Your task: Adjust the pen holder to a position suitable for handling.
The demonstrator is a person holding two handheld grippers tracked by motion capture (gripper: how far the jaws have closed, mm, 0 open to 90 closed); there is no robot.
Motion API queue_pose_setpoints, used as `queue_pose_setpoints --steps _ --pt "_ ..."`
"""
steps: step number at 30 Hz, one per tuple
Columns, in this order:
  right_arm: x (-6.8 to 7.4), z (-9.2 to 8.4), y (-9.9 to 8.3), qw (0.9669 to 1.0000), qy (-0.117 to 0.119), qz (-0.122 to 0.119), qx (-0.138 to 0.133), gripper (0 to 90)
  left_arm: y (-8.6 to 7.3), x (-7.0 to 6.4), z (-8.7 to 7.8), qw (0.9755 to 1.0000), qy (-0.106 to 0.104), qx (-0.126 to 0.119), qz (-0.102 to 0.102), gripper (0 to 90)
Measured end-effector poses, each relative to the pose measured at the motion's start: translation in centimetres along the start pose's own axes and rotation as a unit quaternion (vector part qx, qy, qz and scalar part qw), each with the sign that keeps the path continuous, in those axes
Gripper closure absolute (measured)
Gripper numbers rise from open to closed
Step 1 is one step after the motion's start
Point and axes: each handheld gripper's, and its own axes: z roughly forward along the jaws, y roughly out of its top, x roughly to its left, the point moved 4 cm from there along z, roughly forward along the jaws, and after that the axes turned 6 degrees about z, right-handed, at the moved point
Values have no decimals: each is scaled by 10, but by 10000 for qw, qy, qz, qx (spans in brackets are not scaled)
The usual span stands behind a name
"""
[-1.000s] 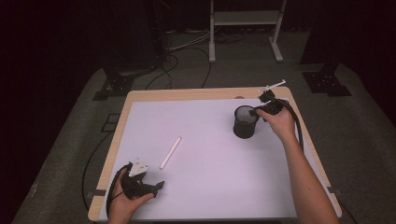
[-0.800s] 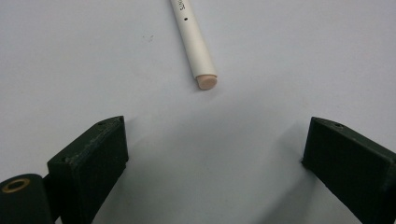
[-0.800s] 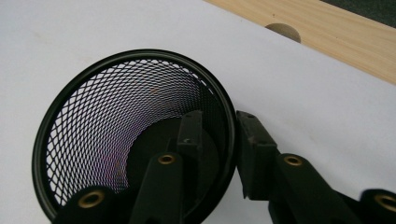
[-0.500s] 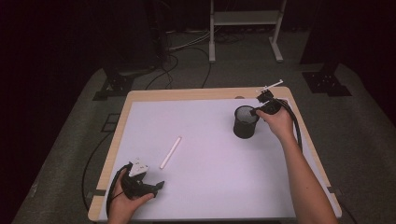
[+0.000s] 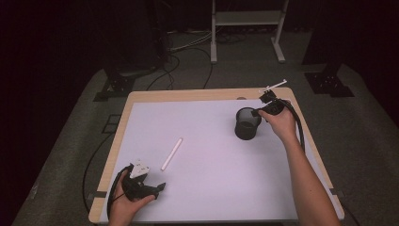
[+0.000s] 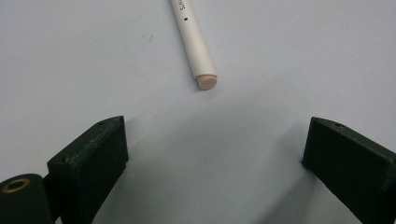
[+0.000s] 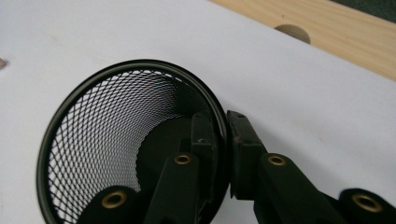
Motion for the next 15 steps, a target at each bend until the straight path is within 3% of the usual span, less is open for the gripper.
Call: queue_pose_setpoints --steps 15 --pt "15 -20 0 9998 140 -150 7 815 0 0 0 10000 1 0 4 55"
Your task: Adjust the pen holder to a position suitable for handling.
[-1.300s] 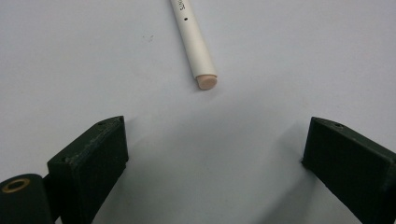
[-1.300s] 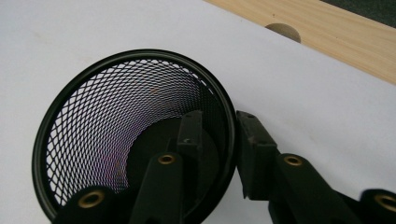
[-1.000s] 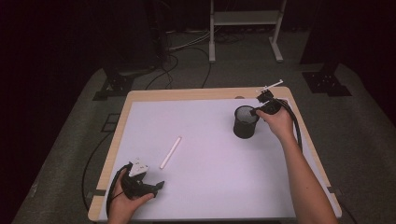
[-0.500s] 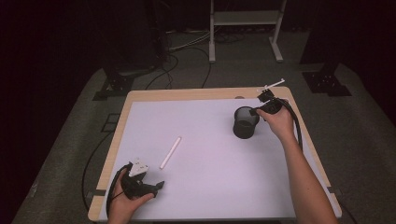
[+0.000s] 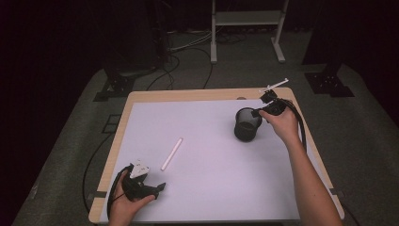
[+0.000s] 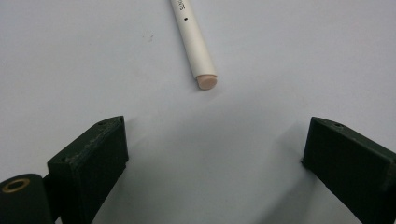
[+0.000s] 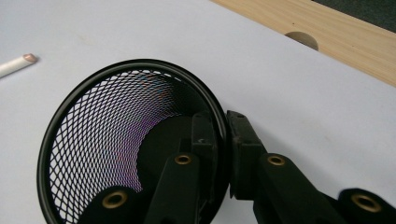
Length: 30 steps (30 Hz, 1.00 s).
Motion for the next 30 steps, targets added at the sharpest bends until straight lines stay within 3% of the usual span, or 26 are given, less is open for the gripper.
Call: queue_pose_setpoints --steps 18,30 --pt "43 -19 -10 9987 436 -266 32 815 0 0 0 10000 3 -1 0 55" --pt "71 -17 -19 9960 676 -574 150 815 0 0 0 10000 4 -2 -1 55"
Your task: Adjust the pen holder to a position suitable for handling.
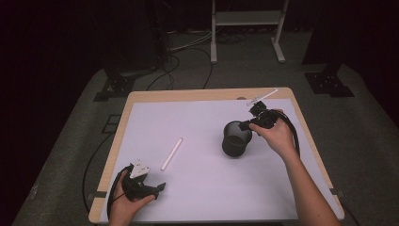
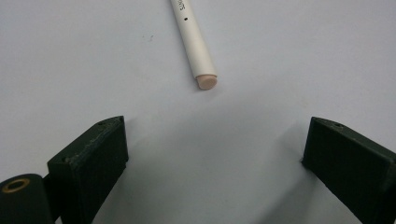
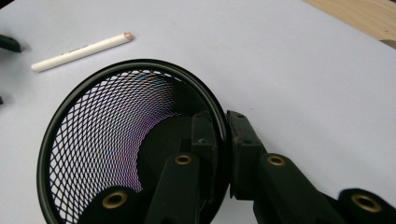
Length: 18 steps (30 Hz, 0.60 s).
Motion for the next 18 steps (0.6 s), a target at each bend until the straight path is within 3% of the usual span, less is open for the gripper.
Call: queue_pose_setpoints --steps 18 --pt "34 24 -8 9985 343 -332 276 815 0 0 0 10000 0 16 19 55"
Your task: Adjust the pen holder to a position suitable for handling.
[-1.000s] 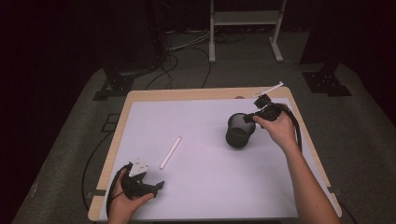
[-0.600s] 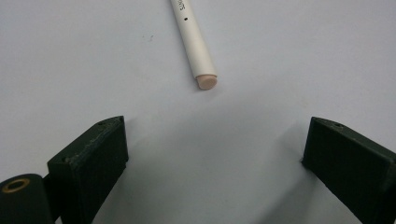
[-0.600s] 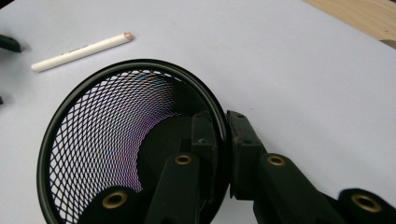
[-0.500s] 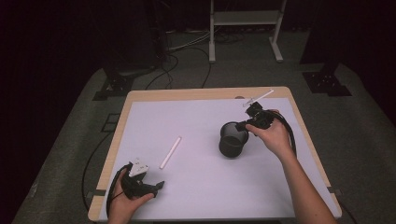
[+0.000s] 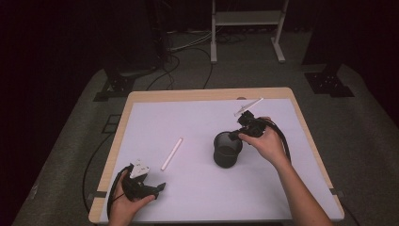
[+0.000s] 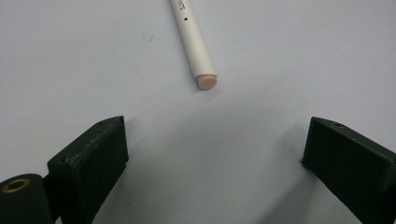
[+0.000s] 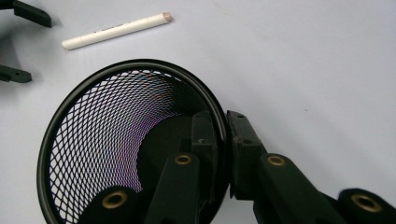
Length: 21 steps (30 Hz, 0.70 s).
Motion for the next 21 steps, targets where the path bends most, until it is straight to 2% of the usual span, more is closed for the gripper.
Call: queue_pose_setpoints --steps 13,21 --pt "23 18 4 9992 174 -305 166 815 0 0 0 10000 -4 3 -1 56" --pt "34 29 6 9984 289 -396 291 815 0 0 0 10000 -2 5 1 55"
